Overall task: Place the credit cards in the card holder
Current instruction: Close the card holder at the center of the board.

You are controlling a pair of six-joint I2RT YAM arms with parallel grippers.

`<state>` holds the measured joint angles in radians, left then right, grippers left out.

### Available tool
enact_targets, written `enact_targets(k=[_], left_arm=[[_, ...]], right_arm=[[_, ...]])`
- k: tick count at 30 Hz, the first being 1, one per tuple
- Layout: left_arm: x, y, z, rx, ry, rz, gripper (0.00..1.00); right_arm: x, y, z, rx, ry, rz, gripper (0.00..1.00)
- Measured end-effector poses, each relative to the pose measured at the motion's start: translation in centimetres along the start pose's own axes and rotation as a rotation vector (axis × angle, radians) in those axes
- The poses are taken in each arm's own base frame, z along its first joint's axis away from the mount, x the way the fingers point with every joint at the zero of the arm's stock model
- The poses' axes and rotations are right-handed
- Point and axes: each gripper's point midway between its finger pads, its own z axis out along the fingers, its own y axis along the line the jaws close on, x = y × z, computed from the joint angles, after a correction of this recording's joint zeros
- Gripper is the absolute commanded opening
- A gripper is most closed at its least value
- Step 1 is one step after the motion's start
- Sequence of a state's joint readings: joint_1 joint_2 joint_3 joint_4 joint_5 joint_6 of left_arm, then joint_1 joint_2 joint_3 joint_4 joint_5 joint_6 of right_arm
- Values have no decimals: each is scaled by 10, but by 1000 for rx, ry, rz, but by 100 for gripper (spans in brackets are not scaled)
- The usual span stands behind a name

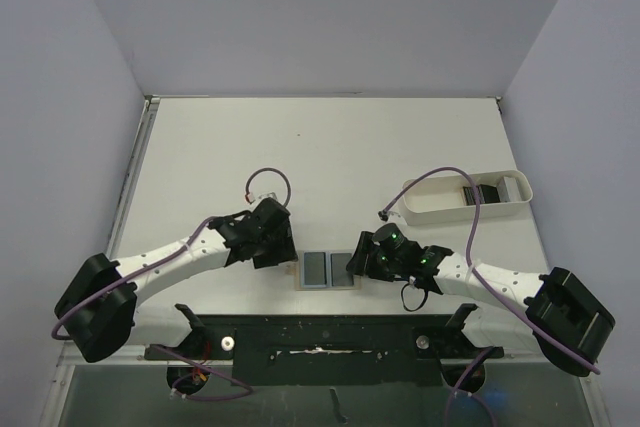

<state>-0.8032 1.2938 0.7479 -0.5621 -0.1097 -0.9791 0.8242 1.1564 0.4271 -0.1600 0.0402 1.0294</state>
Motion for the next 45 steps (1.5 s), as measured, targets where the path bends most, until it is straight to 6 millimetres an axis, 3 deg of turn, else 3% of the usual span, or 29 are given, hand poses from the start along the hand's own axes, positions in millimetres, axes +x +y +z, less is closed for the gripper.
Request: enact_targets(k=[4, 8, 20, 25, 45], left_arm=[[3, -8, 3, 52, 12, 12, 55], [10, -5, 12, 42, 42, 26, 53], [20, 6, 28, -11, 84, 45, 11], [24, 7, 30, 2, 94, 48, 1], [30, -4, 35, 88, 110, 37, 0]], right_arm=[[0, 1, 0, -3, -1, 0, 53], [0, 1, 0, -5, 2, 0, 53], [-1, 8, 1, -34, 4, 1, 55], [0, 9, 3, -41, 7, 1, 56], [-6, 0, 4, 6, -30, -2, 62]])
